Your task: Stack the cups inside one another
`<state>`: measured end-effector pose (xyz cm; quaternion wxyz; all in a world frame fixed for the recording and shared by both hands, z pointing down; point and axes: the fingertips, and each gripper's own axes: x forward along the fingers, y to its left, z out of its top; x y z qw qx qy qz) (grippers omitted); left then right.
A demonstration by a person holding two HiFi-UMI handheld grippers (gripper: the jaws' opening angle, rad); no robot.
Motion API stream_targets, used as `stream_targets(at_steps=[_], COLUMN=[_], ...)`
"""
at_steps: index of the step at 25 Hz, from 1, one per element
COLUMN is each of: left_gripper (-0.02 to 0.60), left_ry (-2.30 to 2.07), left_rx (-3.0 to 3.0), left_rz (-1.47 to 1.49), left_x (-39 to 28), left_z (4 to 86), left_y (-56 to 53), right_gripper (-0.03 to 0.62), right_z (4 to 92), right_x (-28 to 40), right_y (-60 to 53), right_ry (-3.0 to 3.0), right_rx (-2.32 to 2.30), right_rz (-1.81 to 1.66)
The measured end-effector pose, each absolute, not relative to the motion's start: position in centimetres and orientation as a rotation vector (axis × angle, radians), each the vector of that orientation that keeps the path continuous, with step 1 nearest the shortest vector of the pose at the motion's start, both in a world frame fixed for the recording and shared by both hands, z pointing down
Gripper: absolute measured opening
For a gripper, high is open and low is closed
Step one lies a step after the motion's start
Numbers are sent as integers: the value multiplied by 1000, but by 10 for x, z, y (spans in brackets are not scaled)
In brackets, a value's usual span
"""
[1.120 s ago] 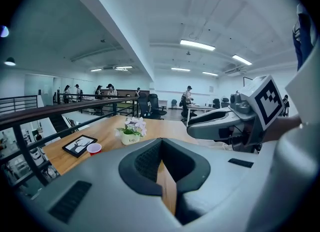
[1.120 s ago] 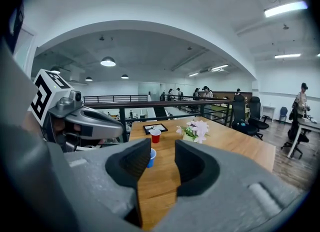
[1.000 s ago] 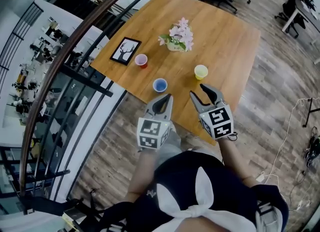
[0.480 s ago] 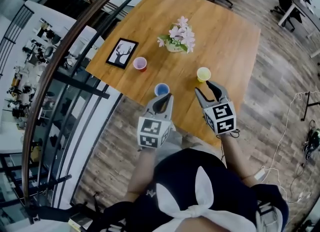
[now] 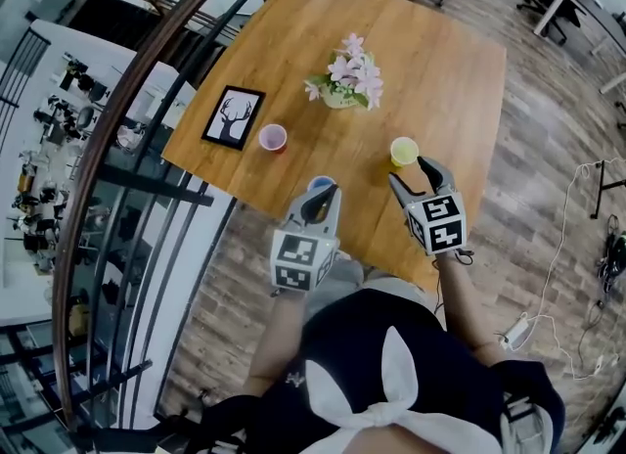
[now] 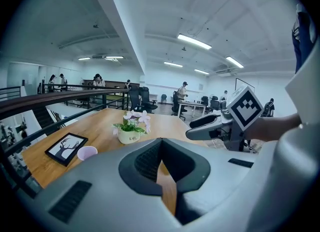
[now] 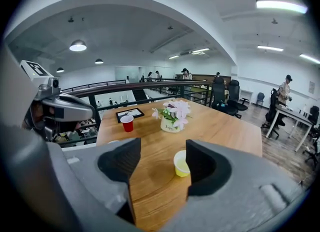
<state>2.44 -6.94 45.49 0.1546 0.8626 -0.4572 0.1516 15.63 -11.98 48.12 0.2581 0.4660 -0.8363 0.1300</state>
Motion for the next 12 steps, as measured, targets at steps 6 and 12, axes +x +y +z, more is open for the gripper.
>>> stream_targets(at_steps=[6, 12], left_gripper=[15, 15], left_ry=[-1279, -1265], left_rx=[2473, 2452], left_rz=[445, 450], left_x=[13, 4], left_z=[466, 478], left_y=[-85, -93], right_gripper=[293, 298], right_z=[504, 521], right_x=[161, 166], right_y=[-137, -153], right_ry=[-2198, -2147], right_rx=[1302, 1319], right_rz=[397, 419])
